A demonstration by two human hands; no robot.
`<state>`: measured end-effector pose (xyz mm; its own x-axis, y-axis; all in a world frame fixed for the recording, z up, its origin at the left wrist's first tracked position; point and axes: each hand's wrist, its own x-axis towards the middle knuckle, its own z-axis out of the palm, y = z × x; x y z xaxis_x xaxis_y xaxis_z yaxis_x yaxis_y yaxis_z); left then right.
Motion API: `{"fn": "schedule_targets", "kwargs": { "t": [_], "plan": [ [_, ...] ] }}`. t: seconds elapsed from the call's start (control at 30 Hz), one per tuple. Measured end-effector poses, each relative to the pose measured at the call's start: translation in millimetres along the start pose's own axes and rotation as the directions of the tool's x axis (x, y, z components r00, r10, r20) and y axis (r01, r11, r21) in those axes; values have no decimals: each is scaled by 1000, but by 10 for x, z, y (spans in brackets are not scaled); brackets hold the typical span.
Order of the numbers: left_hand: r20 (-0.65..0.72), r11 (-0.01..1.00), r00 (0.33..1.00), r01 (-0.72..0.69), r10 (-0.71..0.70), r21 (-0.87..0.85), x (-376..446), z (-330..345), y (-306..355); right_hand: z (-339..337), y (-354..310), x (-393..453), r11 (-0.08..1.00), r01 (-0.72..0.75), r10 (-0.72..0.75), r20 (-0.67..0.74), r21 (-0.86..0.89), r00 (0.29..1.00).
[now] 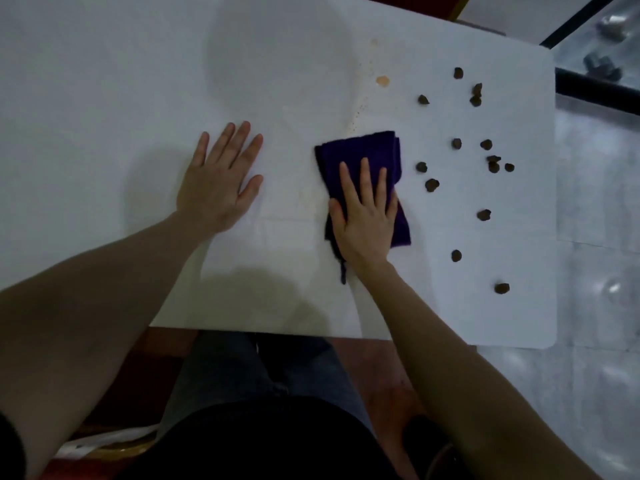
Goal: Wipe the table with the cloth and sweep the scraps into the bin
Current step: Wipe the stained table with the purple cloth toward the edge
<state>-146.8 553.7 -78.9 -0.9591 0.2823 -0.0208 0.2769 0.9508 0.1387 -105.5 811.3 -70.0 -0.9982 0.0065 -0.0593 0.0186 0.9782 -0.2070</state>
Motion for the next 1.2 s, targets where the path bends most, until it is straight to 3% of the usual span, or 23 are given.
{"fn": "schedule_targets", "kwargs": {
  "t": [0.2,0.33,0.43,0.53,0.7,0.87,1.1,1.2],
  "plan": [
    [22,1000,1000,6,-6,16,5,-14,15,15,-67,-861,976,216,-217,71,26,974],
    [24,1000,1000,11,-12,22,23,-5,5,-104,512,-1256,998,59,-60,72,9,996],
    [17,1000,1000,3,-4,21,29,-7,7,-178,812,-998,995,-95,95,39,3,995],
    [21,1000,1000,1,-1,7,20,-5,-9,-150,649,-580,981,-193,192,10,35,981],
    [21,1000,1000,5,-5,12,3,-4,-2,-9,98,-699,999,-31,31,20,-8,999],
    [24,1000,1000,6,-6,11,8,-13,17,-62,219,-1287,986,167,-166,109,7,980],
    [25,1000,1000,2,-2,-1,11,-23,13,-226,932,-1314,996,-92,90,107,13,990],
    [27,1000,1000,4,-4,-1,8,-21,-4,-174,797,-1404,999,-35,35,93,-6,995]
  ]
}}
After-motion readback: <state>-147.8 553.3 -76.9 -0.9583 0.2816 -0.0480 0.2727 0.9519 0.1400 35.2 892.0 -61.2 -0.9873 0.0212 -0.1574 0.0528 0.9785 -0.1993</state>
